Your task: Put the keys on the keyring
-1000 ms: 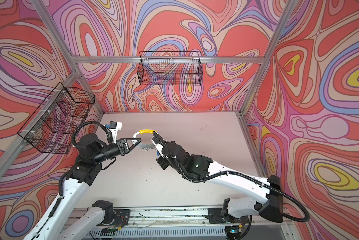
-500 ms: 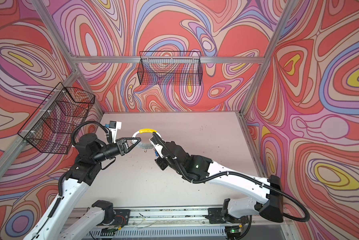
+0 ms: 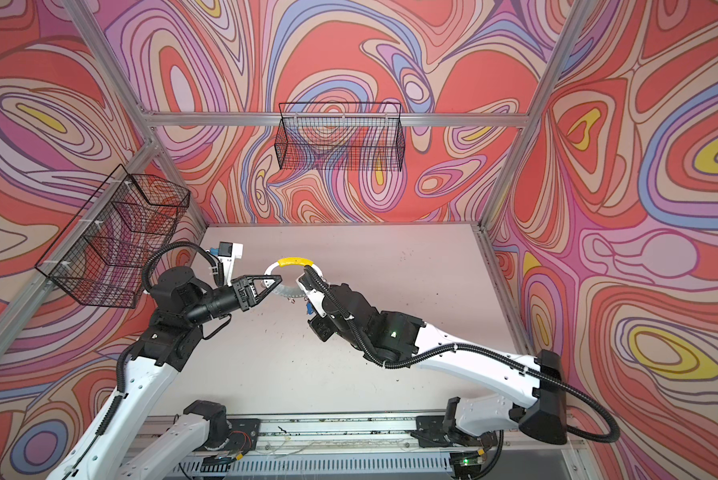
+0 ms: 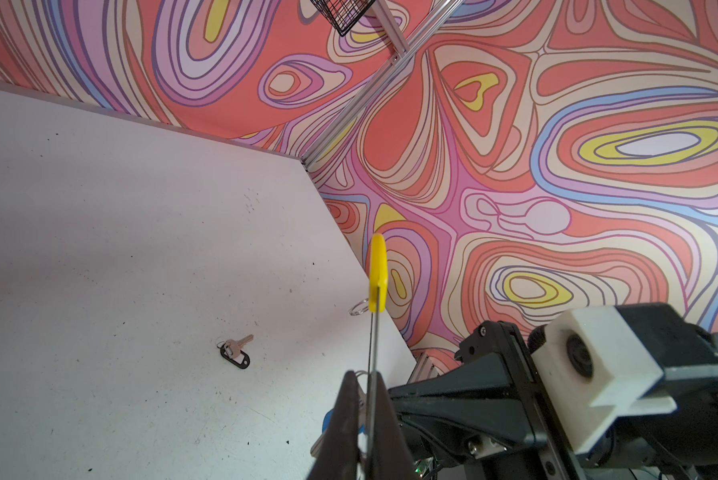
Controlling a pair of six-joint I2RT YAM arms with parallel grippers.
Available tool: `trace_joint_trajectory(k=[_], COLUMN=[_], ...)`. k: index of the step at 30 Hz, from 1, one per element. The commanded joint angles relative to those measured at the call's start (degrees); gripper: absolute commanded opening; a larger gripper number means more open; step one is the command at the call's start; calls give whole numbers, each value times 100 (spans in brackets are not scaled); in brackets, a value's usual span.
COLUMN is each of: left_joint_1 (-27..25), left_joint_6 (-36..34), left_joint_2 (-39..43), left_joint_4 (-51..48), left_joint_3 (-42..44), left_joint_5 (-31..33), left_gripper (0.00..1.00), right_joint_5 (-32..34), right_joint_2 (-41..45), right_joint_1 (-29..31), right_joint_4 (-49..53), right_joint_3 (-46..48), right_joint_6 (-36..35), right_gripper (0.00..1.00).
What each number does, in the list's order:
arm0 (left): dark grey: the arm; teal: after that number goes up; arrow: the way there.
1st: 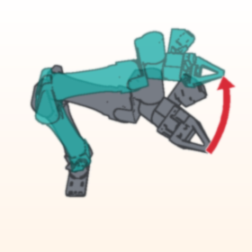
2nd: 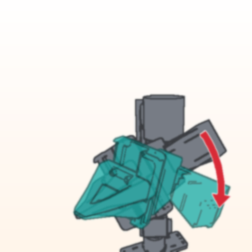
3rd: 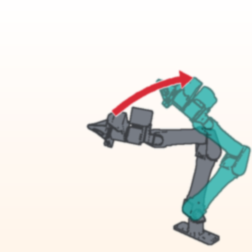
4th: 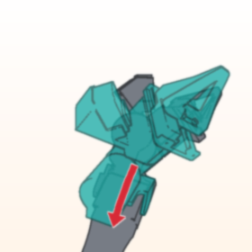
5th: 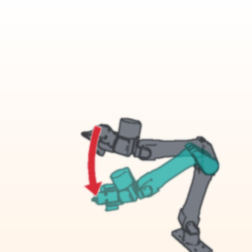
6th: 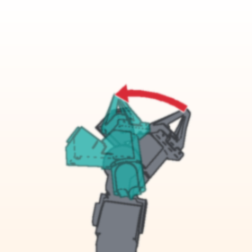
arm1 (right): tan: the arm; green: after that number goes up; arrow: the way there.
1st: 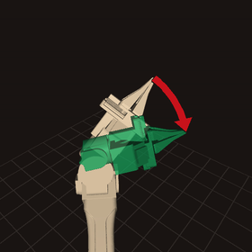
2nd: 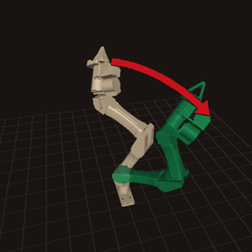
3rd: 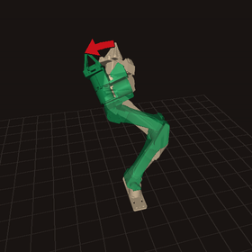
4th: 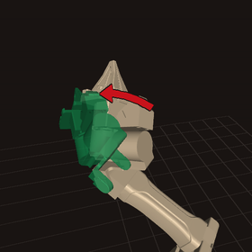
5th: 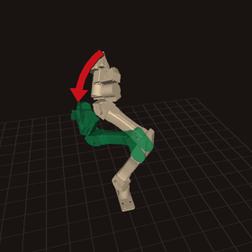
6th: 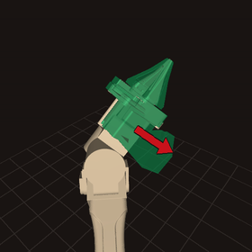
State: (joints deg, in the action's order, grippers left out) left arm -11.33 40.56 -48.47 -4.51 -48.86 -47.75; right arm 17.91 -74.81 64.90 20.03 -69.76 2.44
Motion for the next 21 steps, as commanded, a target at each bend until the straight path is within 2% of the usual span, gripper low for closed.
trace_joint_trajectory(k=[1, 12, 21], left_joint_1=[-36, -36, -36], left_joint_6=[32, 12, 57], left_joint_2=[22, 39, 44], left_joint_4=[7, -34, -24], left_joint_3=[-99, -77, -92], left_joint_5=[-55, -50, -50], left_gripper=[0, 0, 0], right_joint_5=[-18, 34, 443], right_joint_2=[-38, -130, -380], right_joint_1=[51, 152, 434], right_joint_4=[-139, -92, 60], right_joint_3=[-63, -147, -319], right_joint_6=[-112, -188, -433], right_gripper=[0, 0, 0])
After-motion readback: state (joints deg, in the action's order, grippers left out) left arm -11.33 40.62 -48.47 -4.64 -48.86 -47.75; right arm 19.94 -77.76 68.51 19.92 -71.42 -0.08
